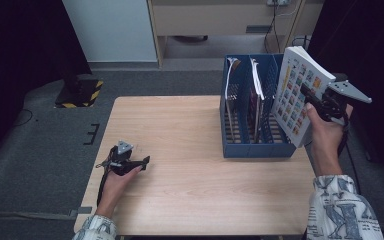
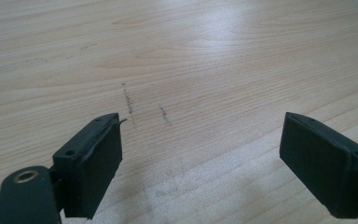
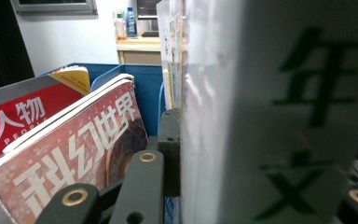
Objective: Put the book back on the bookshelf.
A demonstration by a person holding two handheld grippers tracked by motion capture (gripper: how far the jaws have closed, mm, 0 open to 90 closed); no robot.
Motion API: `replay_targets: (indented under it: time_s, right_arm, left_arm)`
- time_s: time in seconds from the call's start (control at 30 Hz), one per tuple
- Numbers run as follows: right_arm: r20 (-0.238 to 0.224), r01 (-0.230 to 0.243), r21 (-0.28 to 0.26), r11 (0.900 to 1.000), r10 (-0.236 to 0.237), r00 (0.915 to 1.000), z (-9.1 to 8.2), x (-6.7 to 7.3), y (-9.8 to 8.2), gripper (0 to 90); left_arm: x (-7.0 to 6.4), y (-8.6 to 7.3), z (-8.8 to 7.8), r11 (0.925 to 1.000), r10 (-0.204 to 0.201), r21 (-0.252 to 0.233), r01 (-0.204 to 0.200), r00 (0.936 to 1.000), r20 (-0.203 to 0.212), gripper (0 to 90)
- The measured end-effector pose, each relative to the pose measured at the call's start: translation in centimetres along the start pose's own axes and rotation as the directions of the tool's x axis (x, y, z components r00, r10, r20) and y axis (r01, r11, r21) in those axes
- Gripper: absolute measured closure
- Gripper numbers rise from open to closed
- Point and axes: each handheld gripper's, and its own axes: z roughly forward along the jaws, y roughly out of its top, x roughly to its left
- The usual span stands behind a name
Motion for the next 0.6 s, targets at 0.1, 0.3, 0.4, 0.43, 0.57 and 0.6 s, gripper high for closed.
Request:
replay_targets:
  time_s: [0.1, 0.3, 0.4, 0.43, 0.57, 0.6]
  right_arm:
    - [0.001, -0.003, 0.001, 1.000, 0.003, 1.0000, 0.5, 0.1, -0.1, 74.0]
    - [0.005, -0.017, 0.002, 1.000, 0.017, 0.9998, 1.2, 0.2, -0.5, 74.0]
    - [0.013, -0.019, 0.003, 1.000, 0.019, 0.9997, 1.6, 0.2, -0.6, 74.0]
    - [0.017, -0.020, 0.005, 1.000, 0.020, 0.9997, 1.7, 0.2, -0.7, 74.0]
    - [0.021, -0.021, 0.005, 1.000, 0.020, 0.9996, 2.1, 0.1, -0.7, 74.0]
    - [0.023, -0.022, 0.007, 1.000, 0.022, 0.9995, 2.2, 0.1, -0.7, 74.0]
  left_arm:
    - [0.0, 0.0, 0.0, 1.0000, -0.004, -0.003, 0.004, 1.0000, -0.001, 12.9]
    - [0.0, 0.0, -0.1, 1.0000, -0.004, -0.008, 0.004, 1.0000, -0.002, 12.9]
    - [0.1, 0.0, -0.1, 1.0000, -0.007, -0.007, 0.007, 1.0000, -0.002, 12.9]
    - [0.0, 0.0, -0.1, 0.9999, -0.007, -0.007, 0.007, 1.0000, -0.002, 12.9]
    - [0.0, 0.0, -0.1, 1.0000, -0.006, -0.004, 0.006, 1.0000, -0.001, 12.9]
    - [0.0, 0.0, -0.1, 0.9999, -0.011, -0.008, 0.011, 0.9999, 0.001, 12.9]
